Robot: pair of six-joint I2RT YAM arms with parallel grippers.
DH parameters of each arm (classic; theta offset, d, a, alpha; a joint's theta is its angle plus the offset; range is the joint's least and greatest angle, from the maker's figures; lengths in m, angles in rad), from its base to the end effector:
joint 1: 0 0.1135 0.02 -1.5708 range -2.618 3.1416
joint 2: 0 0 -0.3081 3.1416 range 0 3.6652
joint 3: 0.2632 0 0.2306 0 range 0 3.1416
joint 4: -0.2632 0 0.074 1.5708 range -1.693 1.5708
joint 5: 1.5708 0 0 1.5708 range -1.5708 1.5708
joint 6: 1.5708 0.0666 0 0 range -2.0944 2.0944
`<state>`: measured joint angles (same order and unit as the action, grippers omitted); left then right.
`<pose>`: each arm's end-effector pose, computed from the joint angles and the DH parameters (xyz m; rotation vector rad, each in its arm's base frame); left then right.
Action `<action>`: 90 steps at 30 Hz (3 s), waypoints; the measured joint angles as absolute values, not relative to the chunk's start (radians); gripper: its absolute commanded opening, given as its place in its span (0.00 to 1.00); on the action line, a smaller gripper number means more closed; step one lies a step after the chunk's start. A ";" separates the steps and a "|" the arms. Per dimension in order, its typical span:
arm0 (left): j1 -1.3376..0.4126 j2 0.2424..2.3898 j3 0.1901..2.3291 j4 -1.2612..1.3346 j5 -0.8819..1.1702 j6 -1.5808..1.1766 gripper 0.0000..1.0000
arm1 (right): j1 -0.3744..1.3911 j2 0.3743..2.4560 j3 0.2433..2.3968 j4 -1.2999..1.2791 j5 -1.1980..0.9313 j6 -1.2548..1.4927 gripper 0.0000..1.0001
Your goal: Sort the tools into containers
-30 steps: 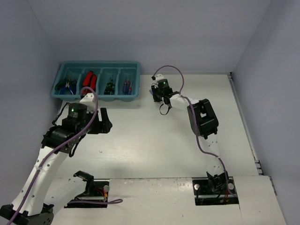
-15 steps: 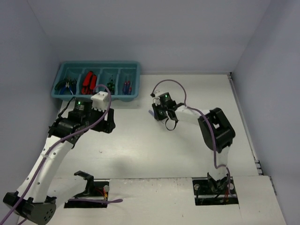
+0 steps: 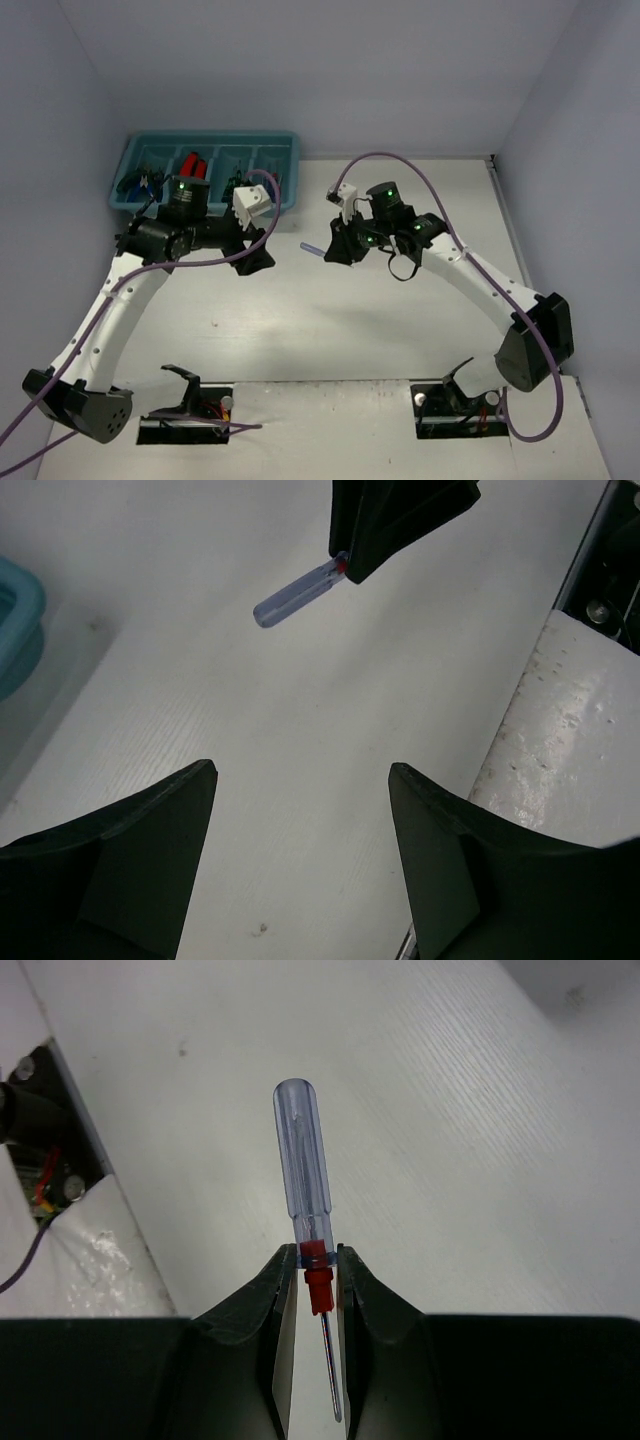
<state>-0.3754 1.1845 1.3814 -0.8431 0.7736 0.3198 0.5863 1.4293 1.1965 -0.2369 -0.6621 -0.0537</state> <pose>0.1761 -0.1194 0.4280 1.1127 1.8235 -0.8814 0.2438 0.2111 0.3683 -1.0475 1.7964 1.0034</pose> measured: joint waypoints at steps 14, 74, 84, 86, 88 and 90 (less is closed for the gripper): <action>-0.567 1.283 1.474 -0.838 0.916 0.390 0.61 | 0.608 1.338 1.288 -0.314 -0.877 -0.032 0.00; -0.576 1.306 1.374 -0.842 0.845 0.472 0.00 | 0.617 1.328 1.288 -0.330 -0.862 -0.019 0.78; -0.448 1.269 1.200 -0.536 0.583 0.260 0.00 | 0.371 1.259 1.292 -0.346 -0.536 0.028 0.82; -0.429 1.270 1.166 -0.429 0.487 0.183 0.00 | 0.366 1.212 1.290 -0.350 -0.449 0.040 0.82; -0.419 1.292 1.154 -0.329 0.388 0.104 0.00 | 0.366 1.158 1.282 -0.350 -0.380 0.054 0.82; -0.416 1.341 1.164 -0.233 0.296 0.040 0.00 | 0.366 1.100 1.268 -0.351 -0.320 0.065 0.82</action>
